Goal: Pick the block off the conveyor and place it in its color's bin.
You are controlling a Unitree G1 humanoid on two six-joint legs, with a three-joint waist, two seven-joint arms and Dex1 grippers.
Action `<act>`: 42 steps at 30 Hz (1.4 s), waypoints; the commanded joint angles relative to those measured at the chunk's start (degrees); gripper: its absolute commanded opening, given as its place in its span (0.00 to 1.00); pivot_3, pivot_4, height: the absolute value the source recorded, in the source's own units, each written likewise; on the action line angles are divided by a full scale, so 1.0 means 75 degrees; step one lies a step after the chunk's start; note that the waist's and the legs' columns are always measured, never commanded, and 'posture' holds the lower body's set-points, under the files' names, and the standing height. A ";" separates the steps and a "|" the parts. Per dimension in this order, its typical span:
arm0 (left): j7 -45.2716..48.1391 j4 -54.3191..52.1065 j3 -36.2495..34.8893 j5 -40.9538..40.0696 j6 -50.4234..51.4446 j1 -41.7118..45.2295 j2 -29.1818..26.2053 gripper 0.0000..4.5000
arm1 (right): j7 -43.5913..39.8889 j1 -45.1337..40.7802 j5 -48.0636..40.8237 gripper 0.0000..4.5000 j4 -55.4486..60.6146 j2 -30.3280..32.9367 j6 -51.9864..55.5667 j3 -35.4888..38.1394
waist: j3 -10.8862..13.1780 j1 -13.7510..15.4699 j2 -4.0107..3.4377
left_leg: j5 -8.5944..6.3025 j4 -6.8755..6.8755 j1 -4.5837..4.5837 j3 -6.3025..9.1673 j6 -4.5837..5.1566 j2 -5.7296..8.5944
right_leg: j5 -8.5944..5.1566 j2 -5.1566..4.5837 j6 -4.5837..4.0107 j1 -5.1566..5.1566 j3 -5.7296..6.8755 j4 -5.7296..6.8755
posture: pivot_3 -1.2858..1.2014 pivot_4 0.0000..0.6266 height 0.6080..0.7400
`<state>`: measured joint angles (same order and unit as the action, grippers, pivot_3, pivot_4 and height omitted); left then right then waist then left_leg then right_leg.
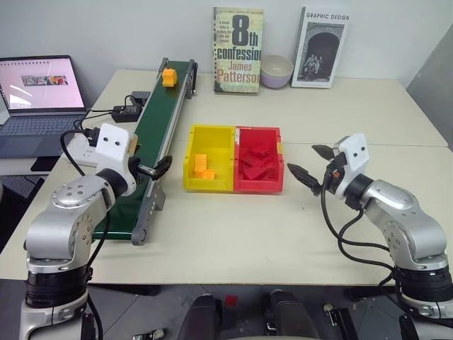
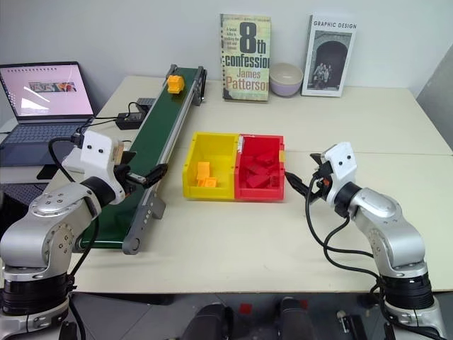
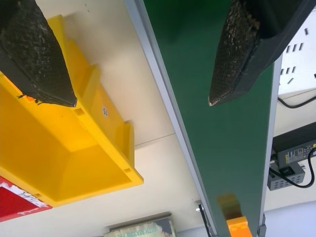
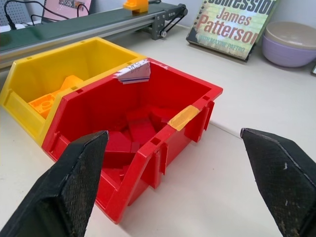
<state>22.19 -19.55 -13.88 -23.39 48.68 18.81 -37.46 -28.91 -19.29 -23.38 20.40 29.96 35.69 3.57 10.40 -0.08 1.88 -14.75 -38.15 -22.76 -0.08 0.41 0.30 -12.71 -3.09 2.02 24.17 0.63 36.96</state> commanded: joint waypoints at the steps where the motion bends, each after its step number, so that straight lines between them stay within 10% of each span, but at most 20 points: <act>1: 0.0041 -0.0213 -0.0262 -0.0161 -0.0015 0.0036 0.0064 0.99 | -0.0067 -0.0110 -0.0052 1.00 0.0147 0.0081 -0.0062 0.0190 | 0.0000 0.0000 0.0000 | 0.0000 0.0000 0.0000 0.0001 0.0000 0.0000 | 0.0000 0.0000 0.0000 0.0000 0.0000 0.0000 | 0.52 0.24 1.00; 20: -0.1536 -0.0330 -0.1558 -0.0181 0.0144 0.0020 0.0916 0.99 | -0.2228 -0.1402 -0.2196 1.00 0.0281 0.0424 0.0720 0.0191 | 0.0001 0.0000 -0.0001 | 0.0000 -0.0007 0.0004 0.0007 0.0000 -0.0001 | 0.0001 -0.0001 0.0001 -0.0008 0.0003 0.0001 | 0.52 0.24 1.00; 42: -0.1107 0.1532 -0.0576 0.0369 -0.0923 0.0859 0.0909 0.99 | -0.1984 -0.1914 -0.3661 1.00 0.1125 0.0177 0.1321 0.0080 | -0.0001 0.0006 0.0001 | 0.0000 -0.0004 -0.0004 0.0015 0.0000 -0.0003 | 0.0002 -0.0014 -0.0001 -0.0001 0.0007 0.0001 | 0.52 0.24 1.00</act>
<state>13.32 -8.01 -18.44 -21.27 43.41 23.72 -29.90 -44.37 -33.11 -49.28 26.41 31.43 46.37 3.17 10.40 -0.03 1.89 -14.75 -38.17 -22.79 0.03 0.41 0.27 -12.70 -3.20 2.02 24.16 0.68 36.97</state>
